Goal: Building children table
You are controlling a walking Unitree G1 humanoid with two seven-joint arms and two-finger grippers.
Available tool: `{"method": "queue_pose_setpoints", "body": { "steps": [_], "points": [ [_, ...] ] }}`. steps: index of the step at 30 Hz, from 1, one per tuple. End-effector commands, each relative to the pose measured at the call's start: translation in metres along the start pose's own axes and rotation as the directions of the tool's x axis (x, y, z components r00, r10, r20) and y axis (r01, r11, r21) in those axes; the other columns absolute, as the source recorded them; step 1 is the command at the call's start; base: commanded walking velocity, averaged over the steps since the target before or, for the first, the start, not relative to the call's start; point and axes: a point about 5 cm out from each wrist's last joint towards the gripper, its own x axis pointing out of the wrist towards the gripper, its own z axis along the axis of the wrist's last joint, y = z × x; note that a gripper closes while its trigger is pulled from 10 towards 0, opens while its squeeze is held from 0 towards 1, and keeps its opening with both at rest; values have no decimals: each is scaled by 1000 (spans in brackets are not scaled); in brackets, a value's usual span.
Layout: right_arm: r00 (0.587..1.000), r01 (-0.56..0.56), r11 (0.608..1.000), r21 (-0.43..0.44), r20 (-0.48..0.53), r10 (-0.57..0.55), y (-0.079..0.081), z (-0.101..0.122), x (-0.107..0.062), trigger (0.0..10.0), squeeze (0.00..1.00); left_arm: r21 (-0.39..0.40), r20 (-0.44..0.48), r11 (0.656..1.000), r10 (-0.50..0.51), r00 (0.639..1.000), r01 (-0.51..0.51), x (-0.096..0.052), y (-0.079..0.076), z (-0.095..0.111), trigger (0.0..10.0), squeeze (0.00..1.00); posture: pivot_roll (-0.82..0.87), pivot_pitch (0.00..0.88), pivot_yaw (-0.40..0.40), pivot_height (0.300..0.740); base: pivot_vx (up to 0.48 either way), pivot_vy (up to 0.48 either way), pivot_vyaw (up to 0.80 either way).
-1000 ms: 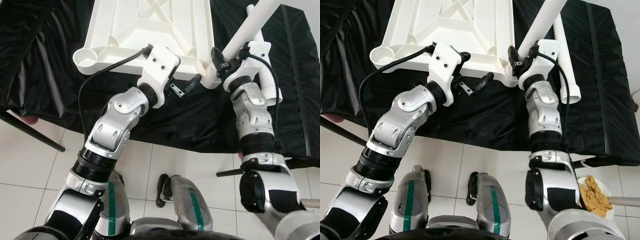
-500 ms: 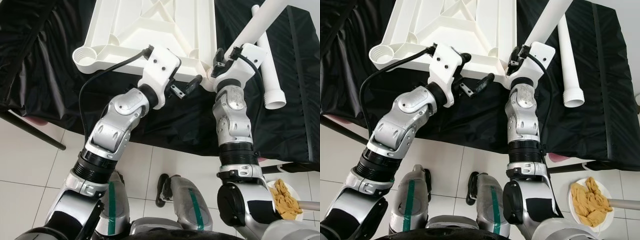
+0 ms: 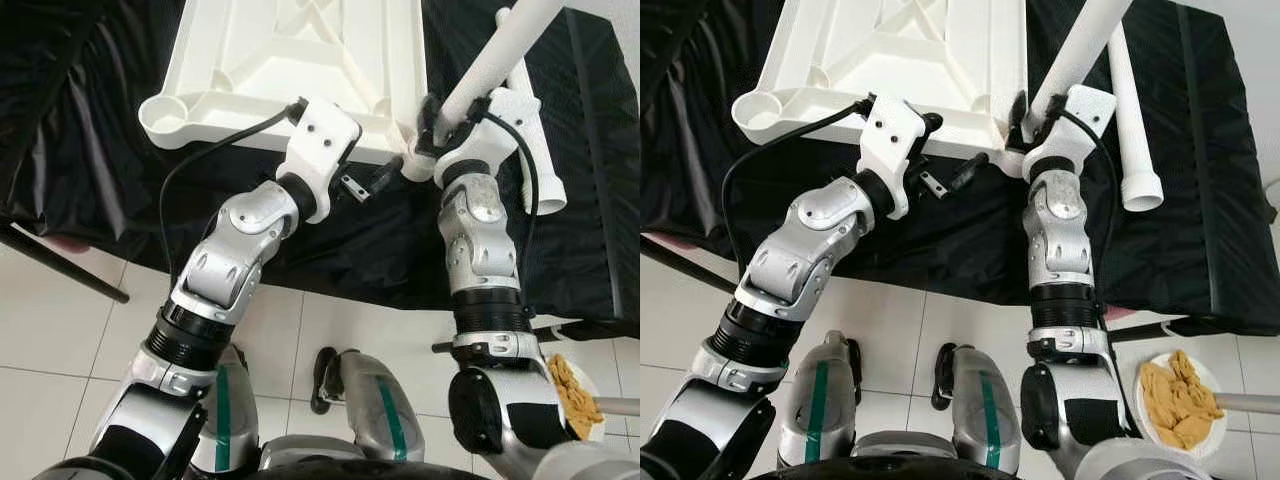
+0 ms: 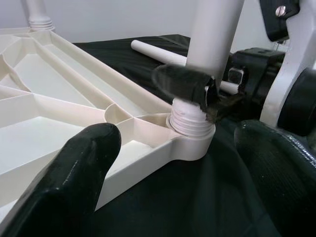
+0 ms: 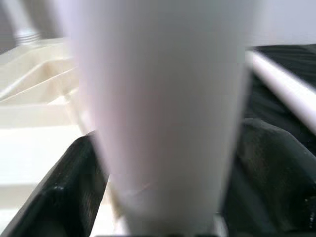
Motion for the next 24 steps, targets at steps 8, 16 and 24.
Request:
{"method": "queue_pose_setpoints", "body": {
  "steps": [8,16,24],
  "points": [
    [960,-282,957,-71,-17,281,-16,5,7,10000,0,4,6,1000,-15,1000,15,0,-4,2,10000,0,124,53,-134,740,0,0,0],
    [920,-391,912,-123,-63,386,-39,7,12,10000,0,6,3,1000,-12,1000,12,-2,-3,2,10000,0,131,59,-134,740,0,0,0],
    [867,-493,866,-81,-124,483,-59,1,9,10000,0,13,-7,1000,-10,1000,10,-4,-1,1,10000,0,133,66,-129,740,0,0,0]
  ]
}}
